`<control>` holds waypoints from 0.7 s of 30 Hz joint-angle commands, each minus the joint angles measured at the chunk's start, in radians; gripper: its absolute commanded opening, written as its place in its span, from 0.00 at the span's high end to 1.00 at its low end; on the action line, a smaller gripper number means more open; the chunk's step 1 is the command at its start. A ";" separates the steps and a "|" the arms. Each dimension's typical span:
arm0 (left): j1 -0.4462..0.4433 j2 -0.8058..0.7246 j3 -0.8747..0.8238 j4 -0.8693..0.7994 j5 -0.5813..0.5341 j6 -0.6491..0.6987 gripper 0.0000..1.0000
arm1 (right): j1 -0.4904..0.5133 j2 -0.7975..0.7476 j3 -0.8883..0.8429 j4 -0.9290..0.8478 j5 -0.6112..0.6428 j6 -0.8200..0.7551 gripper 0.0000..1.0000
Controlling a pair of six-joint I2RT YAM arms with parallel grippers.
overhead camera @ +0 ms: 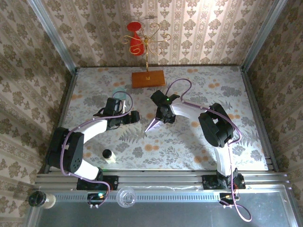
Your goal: Fold a paper plane with a square sheet of paper (pick it up from the middle)
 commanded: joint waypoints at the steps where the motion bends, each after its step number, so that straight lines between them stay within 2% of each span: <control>1: 0.007 0.010 0.004 0.013 0.021 0.012 0.07 | 0.001 -0.043 -0.021 -0.017 0.025 0.037 0.56; 7: 0.014 -0.009 -0.003 0.019 0.011 0.005 0.07 | -0.013 -0.078 -0.055 0.026 0.031 0.044 0.83; 10: 0.025 -0.024 -0.009 0.024 0.014 -0.002 0.07 | -0.021 -0.113 -0.075 0.056 0.037 0.026 0.93; 15: 0.051 -0.058 -0.025 0.046 0.040 -0.020 0.08 | -0.038 -0.191 -0.114 0.150 -0.026 -0.079 0.99; 21: 0.078 -0.086 -0.047 0.108 0.098 -0.071 0.08 | -0.076 -0.270 -0.215 0.368 -0.312 -0.185 1.00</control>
